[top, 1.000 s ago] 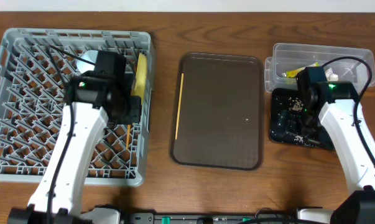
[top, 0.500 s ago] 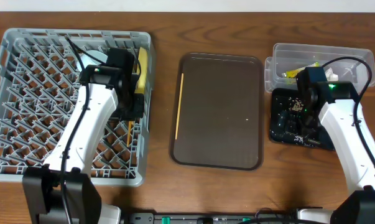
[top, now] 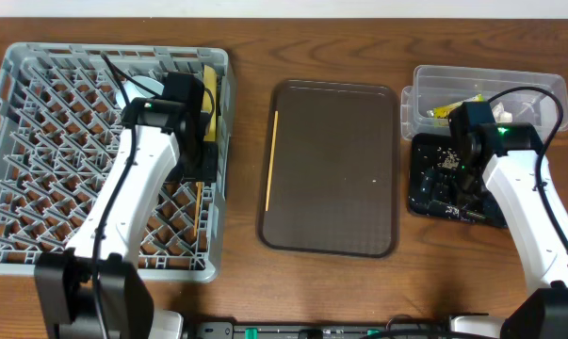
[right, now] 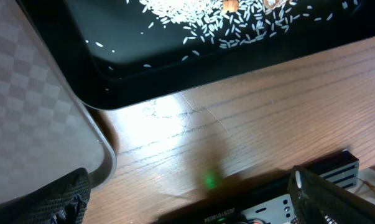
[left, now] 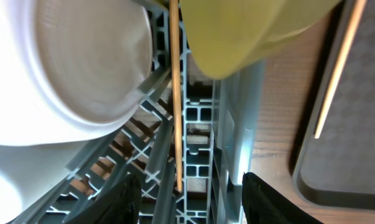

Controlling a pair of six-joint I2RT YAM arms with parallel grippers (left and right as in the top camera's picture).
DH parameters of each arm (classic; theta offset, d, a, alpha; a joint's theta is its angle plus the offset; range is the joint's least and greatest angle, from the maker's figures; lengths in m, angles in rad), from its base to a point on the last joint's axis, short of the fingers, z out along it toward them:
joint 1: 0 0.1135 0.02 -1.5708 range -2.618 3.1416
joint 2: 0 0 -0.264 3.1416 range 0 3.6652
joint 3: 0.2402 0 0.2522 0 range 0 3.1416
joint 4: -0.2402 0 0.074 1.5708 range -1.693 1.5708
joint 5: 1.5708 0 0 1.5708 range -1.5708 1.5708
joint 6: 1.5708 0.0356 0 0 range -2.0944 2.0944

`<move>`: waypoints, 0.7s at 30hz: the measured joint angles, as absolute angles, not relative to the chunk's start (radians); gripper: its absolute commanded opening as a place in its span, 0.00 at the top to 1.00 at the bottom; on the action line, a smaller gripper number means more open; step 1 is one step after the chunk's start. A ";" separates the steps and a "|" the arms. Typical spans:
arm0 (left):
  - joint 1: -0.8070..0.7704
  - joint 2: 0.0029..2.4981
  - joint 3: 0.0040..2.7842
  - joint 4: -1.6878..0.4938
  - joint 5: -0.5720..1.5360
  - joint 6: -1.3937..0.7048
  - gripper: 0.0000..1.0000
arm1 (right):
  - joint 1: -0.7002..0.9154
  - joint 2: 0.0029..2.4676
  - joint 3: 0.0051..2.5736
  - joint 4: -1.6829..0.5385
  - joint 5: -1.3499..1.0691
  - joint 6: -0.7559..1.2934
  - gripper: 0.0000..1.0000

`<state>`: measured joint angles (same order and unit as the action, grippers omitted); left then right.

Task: Sort waste into correct bins and load items into the dishwasher
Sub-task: 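Reach the left gripper back to the second chopstick and grasp it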

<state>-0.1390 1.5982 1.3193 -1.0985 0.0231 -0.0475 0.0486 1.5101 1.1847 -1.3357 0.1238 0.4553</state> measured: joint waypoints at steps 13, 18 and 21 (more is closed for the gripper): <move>-0.216 1.364 1.321 -0.962 0.241 -0.047 0.45 | 0.049 1.510 1.185 -1.322 0.123 0.455 0.01; -0.314 1.437 1.321 -0.925 0.260 -0.047 0.43 | 0.049 1.510 1.185 -1.322 0.123 0.455 0.01; -0.377 1.509 1.321 -0.900 0.252 -0.056 0.43 | 0.049 1.510 1.185 -1.322 0.123 0.455 0.01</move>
